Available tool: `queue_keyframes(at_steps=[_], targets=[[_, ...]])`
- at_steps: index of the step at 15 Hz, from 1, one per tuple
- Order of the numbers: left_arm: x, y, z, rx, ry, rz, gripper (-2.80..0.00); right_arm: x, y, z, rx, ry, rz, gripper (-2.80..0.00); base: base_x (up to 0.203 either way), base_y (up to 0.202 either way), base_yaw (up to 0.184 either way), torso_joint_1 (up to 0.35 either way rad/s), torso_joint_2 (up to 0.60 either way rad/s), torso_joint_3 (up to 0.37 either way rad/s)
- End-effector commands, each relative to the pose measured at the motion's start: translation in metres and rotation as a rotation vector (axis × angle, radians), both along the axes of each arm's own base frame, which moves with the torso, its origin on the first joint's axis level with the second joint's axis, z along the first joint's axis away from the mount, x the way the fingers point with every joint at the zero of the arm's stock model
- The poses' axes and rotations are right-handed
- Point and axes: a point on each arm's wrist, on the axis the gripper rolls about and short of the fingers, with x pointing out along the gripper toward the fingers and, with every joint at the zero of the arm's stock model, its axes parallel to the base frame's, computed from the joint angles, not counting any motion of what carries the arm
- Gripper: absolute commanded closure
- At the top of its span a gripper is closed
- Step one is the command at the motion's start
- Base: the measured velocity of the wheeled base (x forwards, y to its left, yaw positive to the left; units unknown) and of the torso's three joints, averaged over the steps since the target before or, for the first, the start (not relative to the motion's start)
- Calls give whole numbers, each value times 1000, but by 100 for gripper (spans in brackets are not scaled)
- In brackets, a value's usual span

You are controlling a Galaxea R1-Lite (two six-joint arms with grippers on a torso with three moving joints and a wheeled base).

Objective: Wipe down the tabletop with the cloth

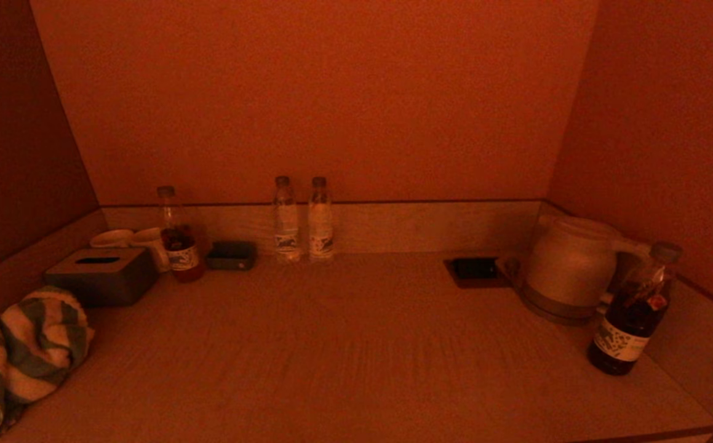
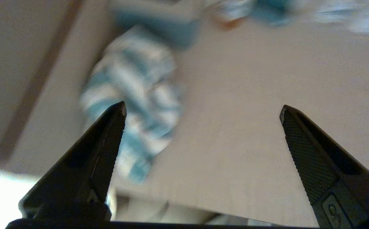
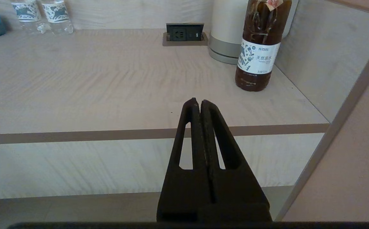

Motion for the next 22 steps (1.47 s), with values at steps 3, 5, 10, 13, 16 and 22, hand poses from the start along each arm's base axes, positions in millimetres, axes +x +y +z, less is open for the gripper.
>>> queue_keyframes(at_steps=[3, 5, 10, 13, 16, 22], targets=[[-55, -25, 5, 90, -248, -198, 0, 0, 0, 0, -1, 2, 0, 0, 0, 0, 0, 0, 0, 0], [-75, -34, 9, 113, -296, -211, 0, 0, 0, 0, -1, 2, 0, 0, 0, 0, 0, 0, 0, 0], [-129, -57, 8, 198, -452, -221, 0, 0, 0, 0, -1, 2, 0, 0, 0, 0, 0, 0, 0, 0], [-155, -68, 5, 243, -534, -215, 0, 0, 0, 0, -1, 2, 0, 0, 0, 0, 0, 0, 0, 0], [-177, -77, 2, 274, -593, -202, 0, 0, 0, 0, -1, 2, 0, 0, 0, 0, 0, 0, 0, 0], [-217, -87, 5, 351, -744, 14, 0, 0, 0, 0, -1, 2, 0, 0, 0, 0, 0, 0, 0, 0]])
